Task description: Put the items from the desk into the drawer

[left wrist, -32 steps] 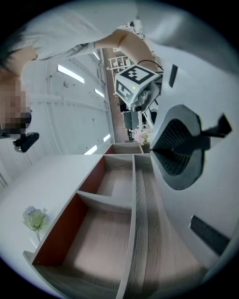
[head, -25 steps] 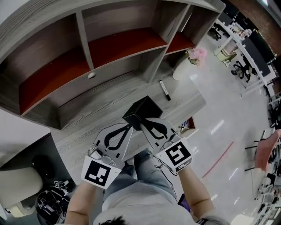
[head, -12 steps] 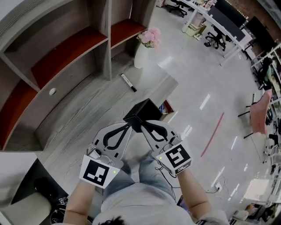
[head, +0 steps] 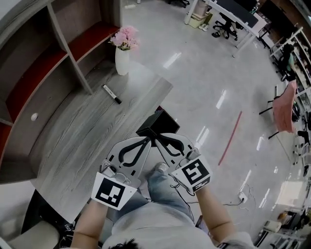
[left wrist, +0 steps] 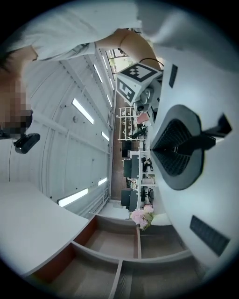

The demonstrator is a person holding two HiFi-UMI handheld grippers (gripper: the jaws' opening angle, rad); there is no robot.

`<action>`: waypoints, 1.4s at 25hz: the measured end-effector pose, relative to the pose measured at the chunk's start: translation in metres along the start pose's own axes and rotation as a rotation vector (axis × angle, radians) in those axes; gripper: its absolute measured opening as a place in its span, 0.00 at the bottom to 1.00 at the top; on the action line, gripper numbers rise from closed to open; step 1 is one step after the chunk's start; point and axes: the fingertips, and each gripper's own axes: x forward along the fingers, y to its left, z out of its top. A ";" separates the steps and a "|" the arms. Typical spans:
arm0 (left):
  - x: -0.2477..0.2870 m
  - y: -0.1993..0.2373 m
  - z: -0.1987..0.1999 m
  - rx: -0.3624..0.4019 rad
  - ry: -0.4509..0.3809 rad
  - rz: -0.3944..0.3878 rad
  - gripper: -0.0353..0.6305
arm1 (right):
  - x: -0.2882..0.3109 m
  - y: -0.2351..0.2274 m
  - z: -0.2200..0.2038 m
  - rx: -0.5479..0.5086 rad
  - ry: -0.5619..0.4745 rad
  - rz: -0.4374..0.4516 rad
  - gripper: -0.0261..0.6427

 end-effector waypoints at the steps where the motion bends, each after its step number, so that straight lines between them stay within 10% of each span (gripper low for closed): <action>1: 0.008 -0.005 0.000 0.002 0.004 -0.007 0.06 | -0.003 -0.007 -0.004 0.004 0.003 -0.001 0.10; 35: 0.114 -0.027 -0.113 -0.076 0.225 -0.127 0.06 | 0.117 -0.085 -0.209 0.158 0.219 0.059 0.10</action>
